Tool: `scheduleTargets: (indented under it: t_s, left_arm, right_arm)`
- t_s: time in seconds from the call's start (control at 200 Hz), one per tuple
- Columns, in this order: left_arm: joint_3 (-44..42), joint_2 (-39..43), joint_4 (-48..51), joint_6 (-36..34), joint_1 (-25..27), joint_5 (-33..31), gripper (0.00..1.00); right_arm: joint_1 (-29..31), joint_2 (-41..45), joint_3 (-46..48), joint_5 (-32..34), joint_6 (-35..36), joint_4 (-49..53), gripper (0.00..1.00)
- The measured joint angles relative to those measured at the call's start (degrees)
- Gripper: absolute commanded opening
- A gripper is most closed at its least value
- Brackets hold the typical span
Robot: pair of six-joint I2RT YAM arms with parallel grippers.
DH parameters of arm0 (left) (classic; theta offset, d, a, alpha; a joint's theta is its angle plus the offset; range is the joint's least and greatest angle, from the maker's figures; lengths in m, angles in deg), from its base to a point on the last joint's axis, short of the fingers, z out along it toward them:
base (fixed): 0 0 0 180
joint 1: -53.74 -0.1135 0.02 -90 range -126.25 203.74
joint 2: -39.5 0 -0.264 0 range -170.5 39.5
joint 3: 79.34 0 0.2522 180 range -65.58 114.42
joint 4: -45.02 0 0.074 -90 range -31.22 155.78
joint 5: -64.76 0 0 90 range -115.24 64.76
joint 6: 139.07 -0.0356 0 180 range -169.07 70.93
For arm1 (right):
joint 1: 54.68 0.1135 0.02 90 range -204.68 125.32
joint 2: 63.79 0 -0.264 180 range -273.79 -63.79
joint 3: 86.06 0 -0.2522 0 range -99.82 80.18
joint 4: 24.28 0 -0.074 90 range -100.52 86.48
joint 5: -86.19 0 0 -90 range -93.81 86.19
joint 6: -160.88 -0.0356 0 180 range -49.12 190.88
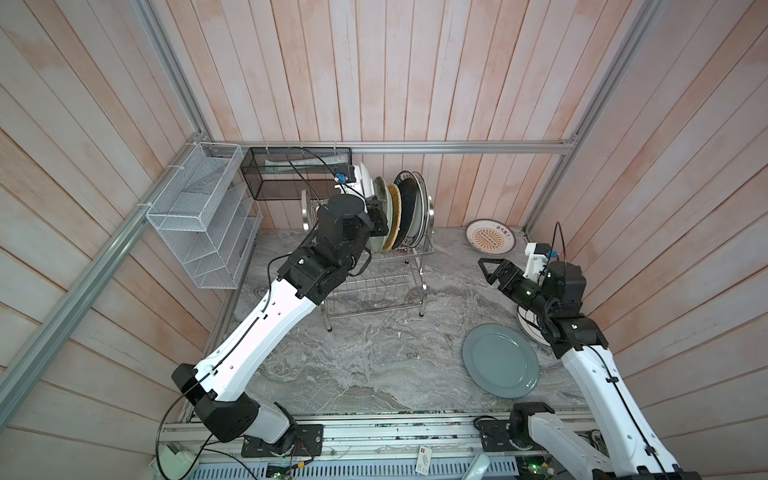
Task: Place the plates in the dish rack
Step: 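Lower the sunburst plate into the rack's front slots with the left gripper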
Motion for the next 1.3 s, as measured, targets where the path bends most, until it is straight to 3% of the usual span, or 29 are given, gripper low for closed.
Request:
scheduleTargets:
  t_s: [0.28,1.295]
  left_arm:
    - [-2.67,0.37,0.2,1.66,-3.54,0.0,0.0]
    - [-6.27,-3.1,-2.58,0.07,-4.57,2.23,0.0]
  right_arm:
    - [0.39,0.42,0.59,-0.35,0.35,-0.42,0.98]
    - [0.39,1.38,2.34,-0.46,0.37,-0.79,0.98]
